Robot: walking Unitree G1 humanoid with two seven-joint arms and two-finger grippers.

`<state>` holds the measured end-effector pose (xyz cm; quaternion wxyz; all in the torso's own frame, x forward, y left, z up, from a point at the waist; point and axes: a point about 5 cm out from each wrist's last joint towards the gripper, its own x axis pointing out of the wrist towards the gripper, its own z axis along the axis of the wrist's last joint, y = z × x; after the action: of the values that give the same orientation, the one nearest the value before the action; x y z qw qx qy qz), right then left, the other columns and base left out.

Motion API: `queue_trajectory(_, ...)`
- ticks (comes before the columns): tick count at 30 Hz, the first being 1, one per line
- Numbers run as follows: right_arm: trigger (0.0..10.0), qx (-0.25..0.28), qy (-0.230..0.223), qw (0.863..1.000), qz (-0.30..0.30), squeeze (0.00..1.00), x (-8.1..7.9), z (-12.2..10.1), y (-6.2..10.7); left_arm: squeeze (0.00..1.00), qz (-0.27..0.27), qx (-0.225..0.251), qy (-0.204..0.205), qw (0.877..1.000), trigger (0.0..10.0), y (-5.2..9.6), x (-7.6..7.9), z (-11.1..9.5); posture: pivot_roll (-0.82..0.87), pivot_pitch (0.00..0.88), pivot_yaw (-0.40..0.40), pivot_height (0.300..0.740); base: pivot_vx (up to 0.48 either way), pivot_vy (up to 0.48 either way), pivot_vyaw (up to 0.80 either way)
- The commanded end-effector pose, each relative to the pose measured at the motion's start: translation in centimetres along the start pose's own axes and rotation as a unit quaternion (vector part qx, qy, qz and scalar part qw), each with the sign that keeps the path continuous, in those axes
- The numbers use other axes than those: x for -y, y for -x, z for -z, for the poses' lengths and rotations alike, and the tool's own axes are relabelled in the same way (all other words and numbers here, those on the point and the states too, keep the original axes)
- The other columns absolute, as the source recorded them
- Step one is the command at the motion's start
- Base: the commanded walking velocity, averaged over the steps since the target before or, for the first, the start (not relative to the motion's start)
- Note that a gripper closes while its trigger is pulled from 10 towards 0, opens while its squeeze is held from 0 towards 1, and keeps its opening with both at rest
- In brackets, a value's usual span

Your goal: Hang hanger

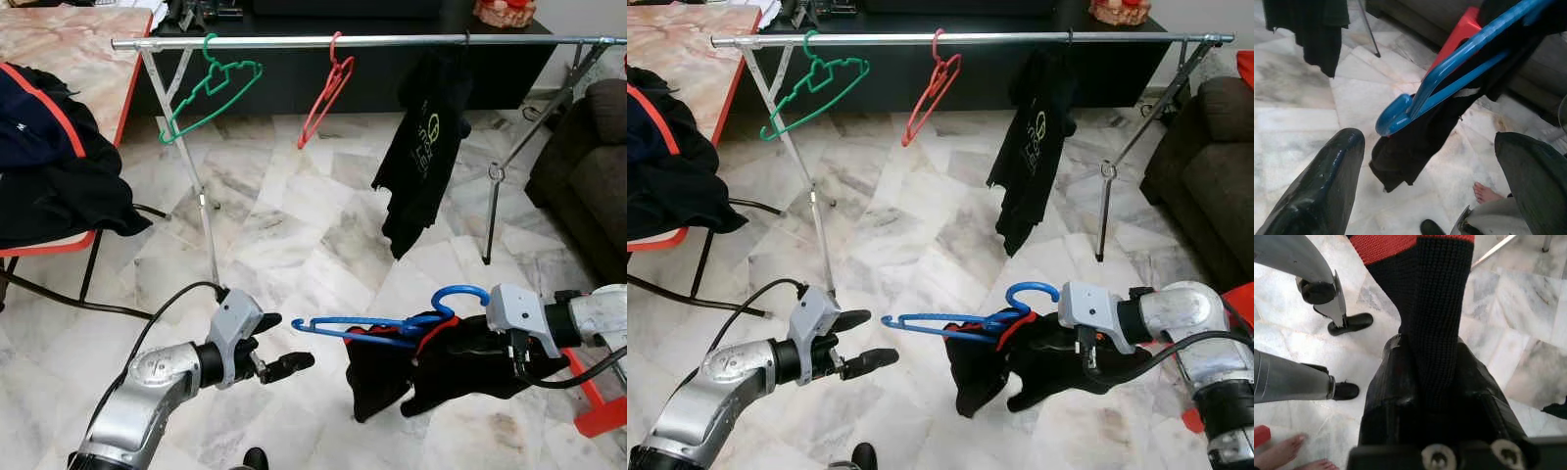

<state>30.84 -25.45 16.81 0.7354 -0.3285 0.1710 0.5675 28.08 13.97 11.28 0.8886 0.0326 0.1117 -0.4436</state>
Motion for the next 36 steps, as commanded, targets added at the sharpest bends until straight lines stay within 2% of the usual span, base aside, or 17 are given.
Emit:
queue_trajectory(1,0.0,0.03,0.019,0.999,0.01,0.0,0.2,-1.6,1.3,1.0,-0.014,0.003,0.019,1.0,10.0,0.0,0.0,0.8,-0.04,0.236,-0.063,0.74,0.0,0.0,0.0)
queue_trajectory(2,0.0,0.038,0.025,0.999,0.006,0.0,0.0,-2.1,1.3,1.0,-0.021,0.005,0.022,1.0,10.0,-0.1,0.0,0.9,-0.05,0.236,-0.063,0.74,0.0,0.0,0.0)
queue_trajectory(3,0.0,0.044,0.032,0.999,0.004,0.0,0.0,-2.7,1.5,0.38,-0.026,0.005,0.026,0.999,10.0,-0.3,-0.1,1.1,-0.05,0.238,-0.063,0.74,0.0,0.0,0.0)
queue_trajectory(4,0.0,0.047,0.041,0.998,0.005,0.0,0.0,-3.2,1.7,0.22,-0.031,0.005,0.024,0.999,10.0,-0.5,-0.1,1.3,-0.05,0.239,-0.062,0.74,0.0,0.0,0.0)
queue_trajectory(5,0.0,0.049,0.047,0.998,0.006,0.0,0.0,-3.6,1.8,0.0,-0.033,0.004,0.023,0.999,10.0,-0.6,-0.1,1.4,-0.05,0.24,-0.062,0.74,0.0,0.0,0.0)
queue_trajectory(17,0.0,0.09,0.076,0.993,0.023,0.0,0.6,-6.5,2.9,0.0,-0.028,0.02,0.041,0.999,10.0,-1.8,0.3,1.8,-0.06,0.245,-0.063,0.74,0.0,0.0,0.0)
queue_trajectory(21,0.0,0.156,0.069,0.985,0.023,0.0,0.2,-8.9,3.4,0.0,-0.034,0.021,0.028,0.999,10.0,-2.8,0.3,2.3,-0.07,0.247,-0.066,0.74,0.0,0.0,0.0)
queue_trajectory(27,0.0,0.171,0.078,0.982,0.018,0.0,-0.2,-10.0,3.7,0.0,-0.035,0.047,0.031,0.998,10.0,-3.9,0.0,1.4,-0.09,0.249,-0.069,0.74,0.0,0.0,0.0)
queue_trajectory(32,0.0,0.171,0.078,0.982,0.021,0.0,-0.2,-10.2,3.9,0.0,-0.022,0.044,0.027,0.998,10.0,-4.2,0.0,1.4,-0.09,0.248,-0.069,0.74,0.0,0.0,0.0)
queue_trajectory(33,0.0,0.169,0.077,0.982,0.023,0.0,-0.2,-10.2,4.0,0.0,-0.018,0.044,0.027,0.998,9.1,-4.3,0.0,1.3,-0.09,0.248,-0.069,0.74,0.0,0.0,0.0)
queue_trajectory(34,0.0,0.167,0.074,0.983,0.025,0.0,-0.2,-10.1,4.0,0.0,-0.017,0.046,0.026,0.998,3.5,-4.3,0.0,1.3,-0.09,0.247,-0.069,0.74,0.0,0.0,0.0)
queue_trajectory(35,0.0,0.166,0.072,0.983,0.026,0.0,-0.3,-10.1,4.0,0.0,-0.017,0.047,0.025,0.998,0.0,-4.3,0.0,1.3,-0.09,0.247,-0.069,0.74,0.0,0.0,0.0)
queue_trajectory(36,0.0,0.164,0.07,0.984,0.027,0.0,-0.3,-10.0,4.1,0.0,-0.015,0.047,0.024,0.998,0.0,-4.3,0.0,1.4,-0.09,0.246,-0.07,0.74,0.0,0.0,0.0)
